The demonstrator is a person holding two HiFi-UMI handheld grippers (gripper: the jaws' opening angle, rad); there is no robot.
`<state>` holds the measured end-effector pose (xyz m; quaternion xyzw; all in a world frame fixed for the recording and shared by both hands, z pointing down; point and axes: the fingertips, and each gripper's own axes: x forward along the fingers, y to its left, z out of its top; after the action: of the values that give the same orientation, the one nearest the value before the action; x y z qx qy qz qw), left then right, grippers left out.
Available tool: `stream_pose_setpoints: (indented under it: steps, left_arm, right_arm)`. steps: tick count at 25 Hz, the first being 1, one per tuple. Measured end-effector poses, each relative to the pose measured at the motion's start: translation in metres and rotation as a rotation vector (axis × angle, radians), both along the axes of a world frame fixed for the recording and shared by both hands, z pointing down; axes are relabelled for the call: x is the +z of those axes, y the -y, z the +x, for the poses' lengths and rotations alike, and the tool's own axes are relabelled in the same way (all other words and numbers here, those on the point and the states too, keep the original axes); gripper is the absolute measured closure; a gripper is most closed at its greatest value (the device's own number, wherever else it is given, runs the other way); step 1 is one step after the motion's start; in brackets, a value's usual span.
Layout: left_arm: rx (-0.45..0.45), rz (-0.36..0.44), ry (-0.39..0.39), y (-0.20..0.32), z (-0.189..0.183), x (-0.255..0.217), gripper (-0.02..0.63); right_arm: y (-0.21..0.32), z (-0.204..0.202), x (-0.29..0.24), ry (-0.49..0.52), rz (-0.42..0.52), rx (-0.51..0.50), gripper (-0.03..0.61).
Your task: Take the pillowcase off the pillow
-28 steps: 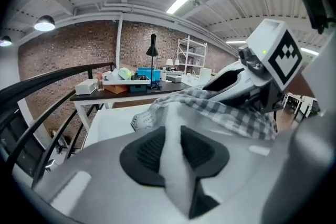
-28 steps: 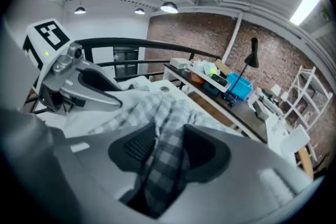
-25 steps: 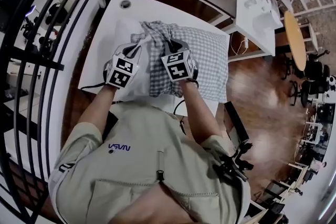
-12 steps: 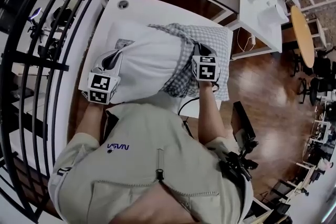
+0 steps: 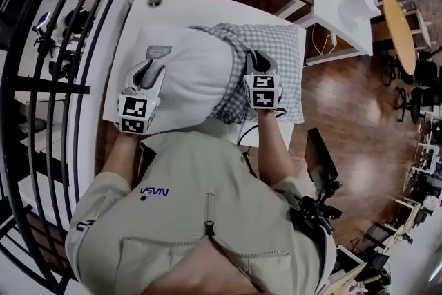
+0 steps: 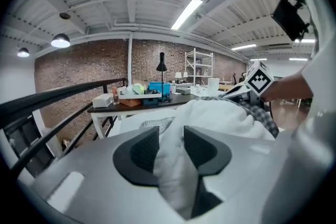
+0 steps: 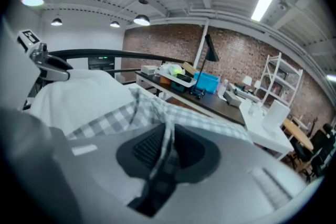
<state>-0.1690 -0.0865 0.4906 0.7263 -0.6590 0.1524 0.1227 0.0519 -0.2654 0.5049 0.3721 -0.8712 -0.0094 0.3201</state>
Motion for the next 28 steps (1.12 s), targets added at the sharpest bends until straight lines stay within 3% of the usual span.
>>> stream_pose_setpoints:
  steps: [4, 6, 9, 13, 19, 21, 23, 25, 26, 28]
  left_arm:
    - [0.140, 0.082, 0.048, -0.007, 0.042, -0.047, 0.471]
    - [0.238, 0.079, 0.038, -0.007, 0.068, -0.051, 0.471]
    - [0.382, 0.022, 0.021, -0.016, 0.102, -0.034, 0.471]
    - [0.517, -0.062, -0.033, -0.044, 0.135, -0.010, 0.462]
    - [0.662, -0.190, -0.083, -0.069, 0.159, 0.016, 0.395]
    - [0.703, -0.223, -0.104, -0.070, 0.172, 0.023, 0.342]
    - [0.736, -0.269, -0.082, -0.072, 0.182, 0.043, 0.277]
    - [0.738, -0.298, 0.007, -0.070, 0.185, 0.065, 0.264]
    - [0.720, -0.299, 0.058, -0.066, 0.183, 0.071, 0.305]
    - [0.664, -0.286, 0.104, -0.056, 0.174, 0.070, 0.472]
  right_arm:
    - [-0.019, -0.008, -0.031, 0.146, -0.018, -0.007, 0.431]
    - [-0.034, -0.013, -0.041, 0.169, -0.011, -0.002, 0.420]
    - [-0.070, -0.016, -0.047, 0.170, 0.008, 0.008, 0.420]
    - [-0.128, 0.011, -0.037, 0.160, -0.030, 0.070, 0.420]
    - [-0.208, 0.036, 0.009, 0.106, -0.204, 0.099, 0.440]
    - [-0.225, 0.036, 0.030, 0.083, -0.280, 0.079, 0.445]
    - [-0.233, 0.032, 0.052, 0.060, -0.333, 0.061, 0.442]
    - [-0.229, 0.028, 0.071, 0.033, -0.339, 0.056, 0.423]
    - [-0.222, 0.026, 0.078, 0.016, -0.330, 0.059, 0.419]
    - [-0.207, 0.022, 0.085, -0.026, -0.295, 0.070, 0.422]
